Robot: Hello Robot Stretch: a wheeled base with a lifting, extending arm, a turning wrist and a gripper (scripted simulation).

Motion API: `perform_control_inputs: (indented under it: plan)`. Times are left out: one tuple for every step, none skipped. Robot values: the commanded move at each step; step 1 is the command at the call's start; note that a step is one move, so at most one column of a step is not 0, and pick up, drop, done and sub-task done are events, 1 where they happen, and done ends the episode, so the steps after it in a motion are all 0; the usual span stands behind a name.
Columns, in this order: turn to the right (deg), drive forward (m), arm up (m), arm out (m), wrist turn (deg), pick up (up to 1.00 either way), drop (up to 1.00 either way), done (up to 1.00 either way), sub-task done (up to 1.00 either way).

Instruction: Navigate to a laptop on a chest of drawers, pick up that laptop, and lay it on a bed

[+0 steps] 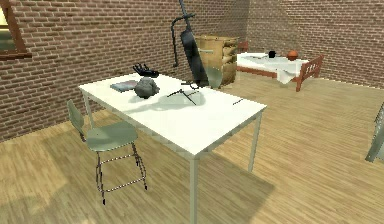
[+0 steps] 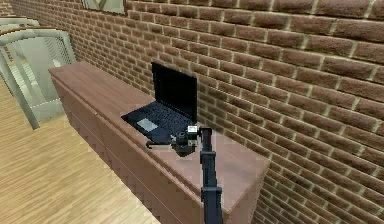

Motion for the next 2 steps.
perform_control_inputs:
  plan:
    - [0.0, 0.0, 0.3, 0.0, 0.0, 0.0, 0.0, 0.0, 0.0]
    - [0.0, 0.0, 0.0, 0.0, -45.0, 0.0, 0.0, 0.0, 0.0]
